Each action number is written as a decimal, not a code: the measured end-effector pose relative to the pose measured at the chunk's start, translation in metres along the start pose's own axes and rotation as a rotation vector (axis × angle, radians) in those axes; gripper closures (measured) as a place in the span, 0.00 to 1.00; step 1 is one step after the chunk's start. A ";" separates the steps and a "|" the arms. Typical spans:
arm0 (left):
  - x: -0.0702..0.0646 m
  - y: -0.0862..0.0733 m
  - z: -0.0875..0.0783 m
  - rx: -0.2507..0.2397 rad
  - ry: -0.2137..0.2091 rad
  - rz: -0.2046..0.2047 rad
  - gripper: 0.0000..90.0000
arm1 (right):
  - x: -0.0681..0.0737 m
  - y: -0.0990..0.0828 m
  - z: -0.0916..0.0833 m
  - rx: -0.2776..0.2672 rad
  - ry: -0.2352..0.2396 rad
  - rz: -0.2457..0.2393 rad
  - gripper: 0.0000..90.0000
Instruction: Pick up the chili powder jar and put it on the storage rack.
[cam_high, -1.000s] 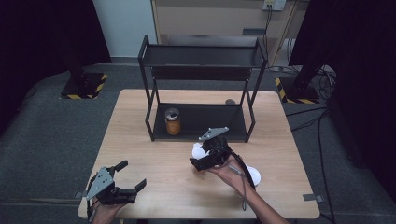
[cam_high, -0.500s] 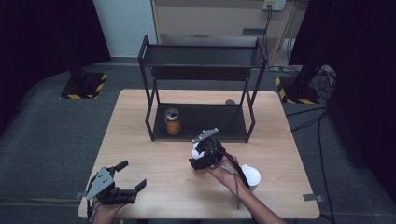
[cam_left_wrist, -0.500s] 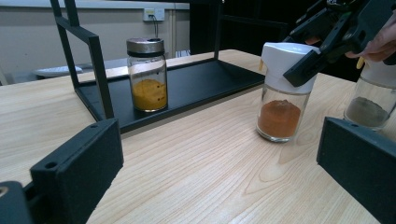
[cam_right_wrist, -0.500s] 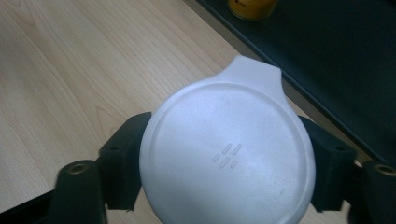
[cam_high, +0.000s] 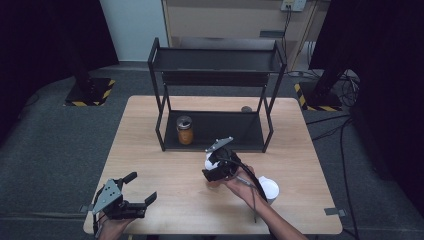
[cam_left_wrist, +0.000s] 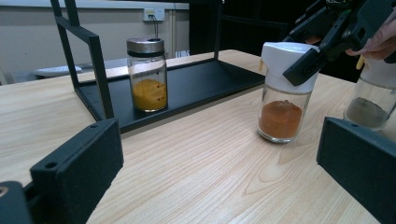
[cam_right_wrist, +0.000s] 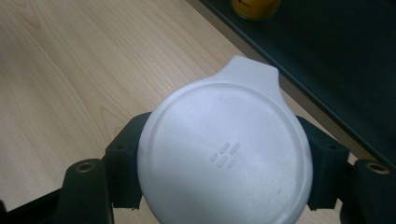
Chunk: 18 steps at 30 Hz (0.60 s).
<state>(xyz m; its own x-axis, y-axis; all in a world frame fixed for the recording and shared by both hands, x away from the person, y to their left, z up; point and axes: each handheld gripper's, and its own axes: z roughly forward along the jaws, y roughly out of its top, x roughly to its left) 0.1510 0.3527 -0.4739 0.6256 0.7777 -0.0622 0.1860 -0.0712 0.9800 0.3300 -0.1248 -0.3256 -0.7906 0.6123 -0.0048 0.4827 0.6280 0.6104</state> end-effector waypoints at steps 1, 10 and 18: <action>0.000 0.000 0.000 0.000 0.000 0.000 0.00 | 0.000 0.001 -0.001 -0.001 -0.001 -0.004 0.35; 0.000 0.000 0.000 -0.001 -0.001 -0.003 0.00 | -0.003 0.010 -0.015 -0.022 -0.011 -0.014 0.35; 0.001 0.000 0.000 0.000 -0.004 -0.005 0.00 | -0.010 0.027 -0.027 -0.028 -0.015 -0.023 0.35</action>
<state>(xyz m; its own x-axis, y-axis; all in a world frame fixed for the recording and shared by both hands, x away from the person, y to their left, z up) 0.1515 0.3535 -0.4742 0.6278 0.7754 -0.0684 0.1892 -0.0668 0.9797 0.3407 -0.1269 -0.2877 -0.7958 0.6048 -0.0307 0.4535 0.6288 0.6317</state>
